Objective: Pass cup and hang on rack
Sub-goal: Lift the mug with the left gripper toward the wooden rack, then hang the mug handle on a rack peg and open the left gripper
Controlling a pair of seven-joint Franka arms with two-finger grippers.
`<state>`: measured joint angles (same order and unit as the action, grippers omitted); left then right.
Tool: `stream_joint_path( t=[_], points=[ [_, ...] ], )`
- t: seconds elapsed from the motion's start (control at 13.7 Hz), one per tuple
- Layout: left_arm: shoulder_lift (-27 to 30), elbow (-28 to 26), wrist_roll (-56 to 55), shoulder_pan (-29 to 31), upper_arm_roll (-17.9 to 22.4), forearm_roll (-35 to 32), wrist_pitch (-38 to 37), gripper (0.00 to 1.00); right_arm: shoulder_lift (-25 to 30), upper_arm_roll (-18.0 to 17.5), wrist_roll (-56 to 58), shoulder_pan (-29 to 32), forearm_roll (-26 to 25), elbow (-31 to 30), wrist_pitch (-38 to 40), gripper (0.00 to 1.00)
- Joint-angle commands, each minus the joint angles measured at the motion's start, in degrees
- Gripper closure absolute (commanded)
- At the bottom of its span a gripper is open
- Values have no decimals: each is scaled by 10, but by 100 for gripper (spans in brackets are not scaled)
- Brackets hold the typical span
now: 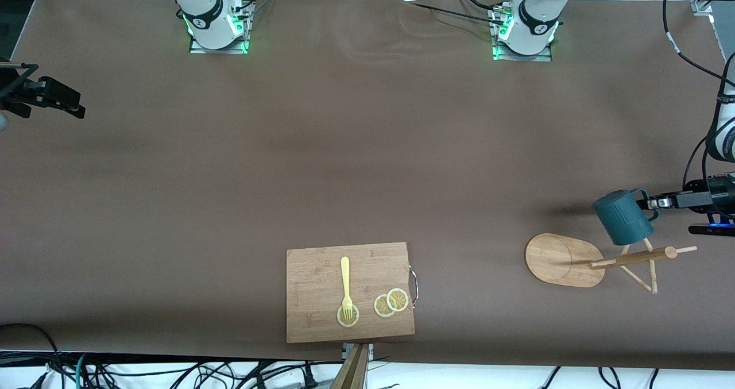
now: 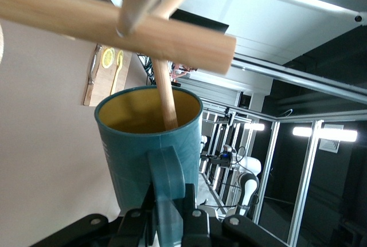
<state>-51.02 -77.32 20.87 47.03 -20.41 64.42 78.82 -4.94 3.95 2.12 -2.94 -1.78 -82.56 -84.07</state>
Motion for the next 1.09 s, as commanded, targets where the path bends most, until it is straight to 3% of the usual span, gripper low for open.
stream_joint_path(
  t=[0.0,0.66,0.73,0.8,0.87,1.02],
  points=[
    [-33,56,-36,-8,-2,1,-9,100,6,0,-9,-2,-3,-8,-2,0],
    [-56,58,-88,-5,-2,10,8,100,6,-1,-8,-7,-3,-8,-5,0],
    [-56,58,-88,-3,-1,9,7,74,6,-1,-8,-8,-3,-8,-4,0],
    [-56,56,-83,-2,0,7,6,5,6,-1,-8,-8,-3,-8,-4,0],
    [-55,58,-78,-2,2,1,5,0,6,-1,-8,-8,-3,-8,-5,0],
    [-44,65,-77,-2,17,-29,-2,0,6,-1,-8,-8,-3,-8,-5,0]
  ],
)
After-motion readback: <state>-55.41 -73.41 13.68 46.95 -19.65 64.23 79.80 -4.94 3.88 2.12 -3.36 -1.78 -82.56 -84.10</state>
